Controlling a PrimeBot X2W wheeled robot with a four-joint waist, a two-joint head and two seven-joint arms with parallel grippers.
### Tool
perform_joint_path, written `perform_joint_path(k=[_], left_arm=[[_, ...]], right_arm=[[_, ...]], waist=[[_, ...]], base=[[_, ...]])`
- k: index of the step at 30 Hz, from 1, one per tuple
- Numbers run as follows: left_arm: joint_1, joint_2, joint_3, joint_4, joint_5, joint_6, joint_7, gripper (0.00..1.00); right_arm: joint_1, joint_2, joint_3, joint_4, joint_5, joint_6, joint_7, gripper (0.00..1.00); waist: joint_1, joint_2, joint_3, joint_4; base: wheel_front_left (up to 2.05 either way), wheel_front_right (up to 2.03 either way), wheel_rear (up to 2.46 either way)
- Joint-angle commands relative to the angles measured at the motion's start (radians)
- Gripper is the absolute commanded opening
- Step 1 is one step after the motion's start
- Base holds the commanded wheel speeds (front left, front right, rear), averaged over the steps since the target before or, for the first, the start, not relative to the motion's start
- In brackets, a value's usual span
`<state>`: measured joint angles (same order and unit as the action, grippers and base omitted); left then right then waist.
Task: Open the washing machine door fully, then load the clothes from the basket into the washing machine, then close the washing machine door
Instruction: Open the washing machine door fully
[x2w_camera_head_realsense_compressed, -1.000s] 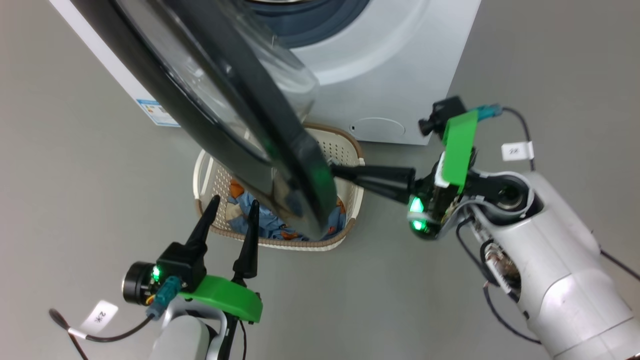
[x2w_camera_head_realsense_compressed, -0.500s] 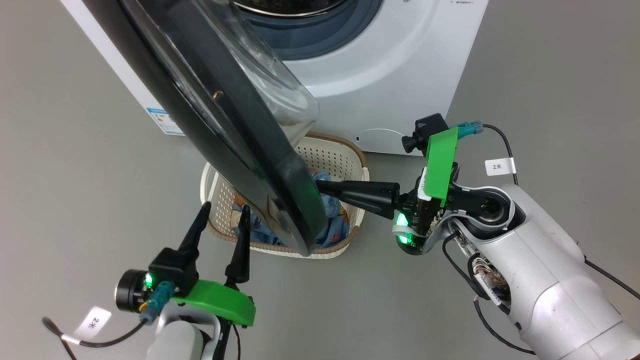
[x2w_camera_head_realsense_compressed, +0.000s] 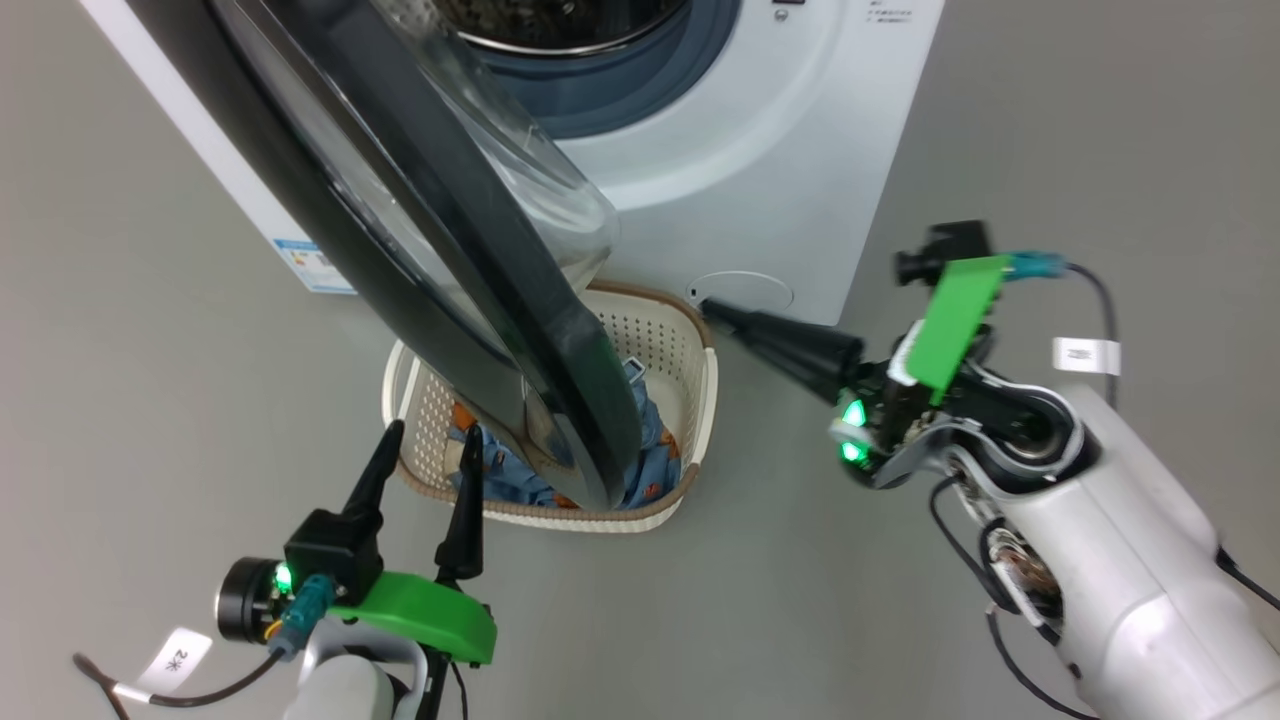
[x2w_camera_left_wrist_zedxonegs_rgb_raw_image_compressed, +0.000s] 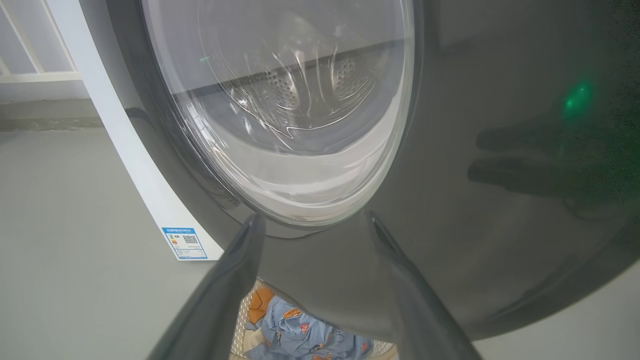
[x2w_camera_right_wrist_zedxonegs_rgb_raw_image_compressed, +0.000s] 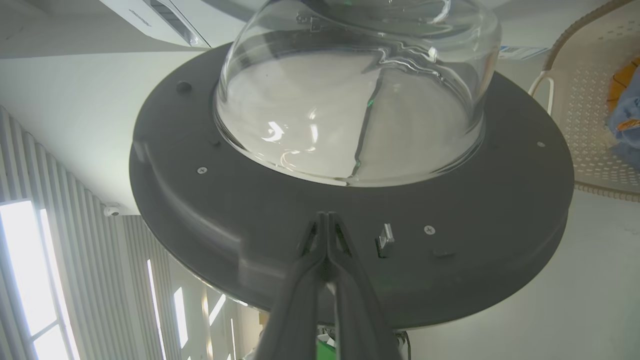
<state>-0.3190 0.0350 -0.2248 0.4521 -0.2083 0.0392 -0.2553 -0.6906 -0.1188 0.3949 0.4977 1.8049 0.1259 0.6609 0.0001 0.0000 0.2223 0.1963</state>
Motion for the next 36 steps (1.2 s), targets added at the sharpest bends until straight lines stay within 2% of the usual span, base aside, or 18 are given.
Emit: perform_joint_path(k=[1,4,5,6,7,8,9,16,20,23,26,27,29,32,36], left_arm=[[0.002,0.017,0.035,-0.015,0.008,0.000,-0.006,1.00],[0.011,0.019,0.045,-0.010,0.009,0.000,-0.006,1.00],[0.014,0.021,0.048,-0.008,0.009,-0.001,-0.006,1.00],[0.018,0.022,0.052,-0.007,0.009,-0.001,-0.006,1.00],[0.021,0.023,0.055,-0.005,0.009,-0.002,-0.006,1.00],[0.024,0.025,0.058,-0.002,0.009,-0.003,-0.006,1.00],[0.027,0.026,0.060,0.000,0.009,-0.004,-0.006,1.00],[0.055,0.029,0.073,0.010,0.010,-0.007,-0.006,1.00],[0.077,0.033,0.079,0.013,0.011,-0.007,-0.006,1.00],[0.090,0.036,0.079,0.015,0.014,-0.005,-0.006,1.00],[0.098,0.040,0.080,0.012,0.015,-0.005,-0.006,1.00],[0.098,0.040,0.080,0.012,0.015,-0.005,-0.006,1.00],[0.101,0.040,0.081,0.011,0.013,-0.004,-0.006,1.00],[0.103,0.039,0.081,0.008,0.011,0.000,-0.006,1.00],[0.105,0.039,0.083,0.006,0.009,0.000,-0.006,1.00]], right_arm=[[0.021,0.005,-0.008,-0.043,-0.022,0.005,-0.029,0.00],[0.059,-0.013,-0.049,-0.108,-0.076,0.005,-0.130,0.00],[0.073,-0.024,-0.058,-0.130,-0.108,0.005,-0.171,0.11],[0.089,-0.031,-0.066,-0.150,-0.135,0.005,-0.206,0.35],[0.106,-0.038,-0.075,-0.171,-0.160,0.005,-0.242,0.45],[0.122,-0.046,-0.086,-0.189,-0.189,0.005,-0.283,0.81],[0.137,-0.053,-0.094,-0.208,-0.217,0.005,-0.321,1.00],[0.244,-0.111,-0.121,-0.266,-0.446,0.005,-0.617,1.00],[0.302,-0.148,-0.123,-0.242,-0.586,0.005,-0.777,1.00],[0.339,-0.187,-0.122,-0.194,-0.751,0.005,-0.875,1.00],[0.376,-0.193,-0.162,-0.155,-0.928,0.005,-0.912,1.00],[0.376,-0.193,-0.162,-0.155,-0.928,0.005,-0.912,1.00],[0.429,-0.165,-0.218,-0.155,-1.090,0.005,-0.920,1.00],[0.490,-0.126,-0.281,-0.191,-1.239,0.005,-0.922,1.00],[0.555,-0.083,-0.326,-0.233,-1.360,0.005,-0.922,1.00]], waist=[[0.0000,0.0000,-0.011,-0.009],[0.0000,0.0000,-0.027,-0.021],[0.0000,0.0000,-0.033,-0.024],[0.0000,0.0000,-0.039,-0.028],[0.0000,0.0000,-0.045,-0.032],[0.0000,0.0000,-0.052,-0.036],[0.0000,0.0000,-0.058,-0.039],[0.0000,0.0000,-0.108,-0.057],[0.0000,0.0000,-0.136,-0.069],[0.0000,0.0000,-0.153,-0.077],[0.0000,0.0000,-0.161,-0.084],[0.0000,0.0000,-0.161,-0.084],[0.0000,0.0000,-0.165,-0.088],[0.0000,0.0000,-0.167,-0.095],[0.0000,0.0000,-0.169,-0.103]], base=[[0.00,0.00,0.00],[0.00,0.00,0.00],[0.00,0.00,0.00],[0.00,0.00,0.00],[0.00,0.00,0.00],[0.00,0.00,0.00],[0.00,0.00,0.00],[0.00,0.00,0.00],[0.00,0.00,0.00],[0.00,0.00,0.00],[0.00,0.00,0.00],[0.00,0.00,0.00],[0.00,0.00,0.00],[0.00,0.00,0.00],[0.00,0.00,0.00]])
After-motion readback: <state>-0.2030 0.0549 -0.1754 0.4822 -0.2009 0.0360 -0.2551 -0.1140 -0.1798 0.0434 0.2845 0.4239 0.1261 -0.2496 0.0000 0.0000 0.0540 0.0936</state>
